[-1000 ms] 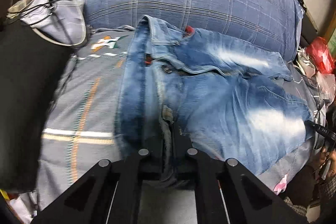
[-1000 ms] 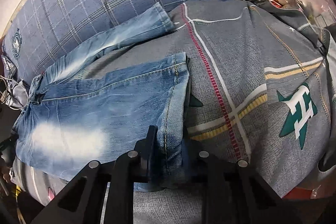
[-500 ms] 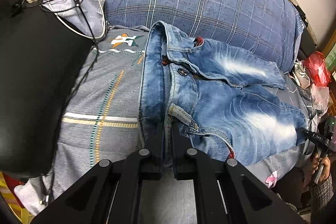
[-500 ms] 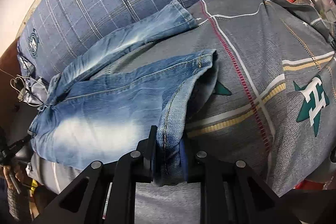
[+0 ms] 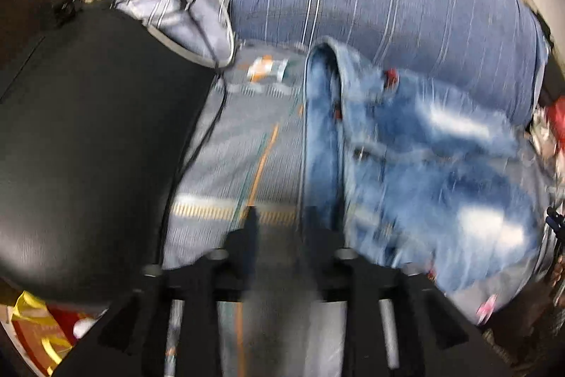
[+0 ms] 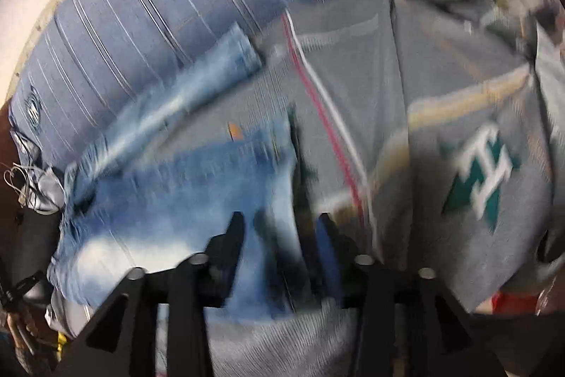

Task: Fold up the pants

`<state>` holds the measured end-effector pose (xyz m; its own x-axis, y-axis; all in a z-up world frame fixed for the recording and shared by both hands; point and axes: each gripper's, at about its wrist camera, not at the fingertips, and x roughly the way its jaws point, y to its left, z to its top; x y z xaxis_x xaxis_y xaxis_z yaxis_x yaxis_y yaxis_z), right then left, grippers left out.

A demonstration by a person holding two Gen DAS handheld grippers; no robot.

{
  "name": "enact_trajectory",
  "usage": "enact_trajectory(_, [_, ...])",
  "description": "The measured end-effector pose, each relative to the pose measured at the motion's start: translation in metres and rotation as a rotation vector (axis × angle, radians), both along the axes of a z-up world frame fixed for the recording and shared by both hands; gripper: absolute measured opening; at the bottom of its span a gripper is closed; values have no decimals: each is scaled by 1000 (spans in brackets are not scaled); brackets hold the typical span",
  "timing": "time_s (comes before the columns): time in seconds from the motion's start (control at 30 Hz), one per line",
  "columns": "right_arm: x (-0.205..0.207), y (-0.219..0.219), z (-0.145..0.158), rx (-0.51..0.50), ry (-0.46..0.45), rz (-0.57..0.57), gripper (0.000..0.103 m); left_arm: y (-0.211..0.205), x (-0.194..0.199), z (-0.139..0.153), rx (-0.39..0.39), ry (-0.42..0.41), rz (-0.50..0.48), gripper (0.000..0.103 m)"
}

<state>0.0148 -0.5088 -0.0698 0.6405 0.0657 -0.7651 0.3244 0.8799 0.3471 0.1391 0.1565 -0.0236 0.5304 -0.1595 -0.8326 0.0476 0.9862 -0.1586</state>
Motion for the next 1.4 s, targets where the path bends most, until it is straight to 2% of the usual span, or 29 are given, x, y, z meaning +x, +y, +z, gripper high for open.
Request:
enact_trajectory(0.03, [7, 4, 9, -17, -20, 6, 67, -4, 10, 4, -3, -10, 9, 46])
enact_trajectory(0.07, [18, 9, 17, -37, -36, 16, 68, -12, 27, 8, -14, -23, 17, 49])
enact_trajectory(0.17, [79, 22, 34, -45, -53, 75, 69, -36, 73, 11, -57, -30, 21, 56])
enact_trajectory(0.23, [118, 22, 36, -42, -39, 97, 69, -51, 108, 6, -103, -19, 36, 56])
enact_trajectory(0.33, [180, 10, 30, -37, -2, 93, 69, -70, 163, -8, -162, 29, 44, 57])
enact_trajectory(0.4, [222, 2, 20, -46, 45, 82, 69, -82, 192, -17, -174, 47, 36, 57])
enact_trajectory(0.5, [265, -5, 8, -47, 85, 70, 69, -95, 228, -37, -194, 89, 13, 57])
enact_trajectory(0.7, [318, -12, -25, -33, 175, 66, 69, -112, 276, -75, -244, 181, -23, 62])
enact_trajectory(0.8, [333, -13, -38, 5, 197, 64, 69, -125, 286, -80, -253, 199, -69, 62])
enact_trajectory(0.83, [336, -11, -39, 23, 189, 73, 61, -131, 287, -79, -232, 195, -89, 52])
enact_trajectory(0.87, [338, -8, -41, 32, 184, 86, 51, -138, 286, -76, -194, 185, -105, 22])
enact_trajectory(0.9, [340, -5, -42, 34, 187, 99, 26, -142, 288, -75, -181, 188, -118, 15])
enact_trajectory(0.93, [341, -1, -43, 50, 191, 121, 6, -145, 286, -72, -175, 181, -125, 14])
enact_trajectory(1.03, [338, 8, -40, 20, 181, 137, 5, -142, 280, -58, -159, 134, -103, 13])
enact_trajectory(1.17, [327, 1, -22, 52, 120, 107, 4, -126, 277, -47, -171, 106, -44, 13])
enact_trajectory(1.4, [304, -19, 4, 81, 66, 63, 4, -125, 265, -24, -163, 56, -35, 13])
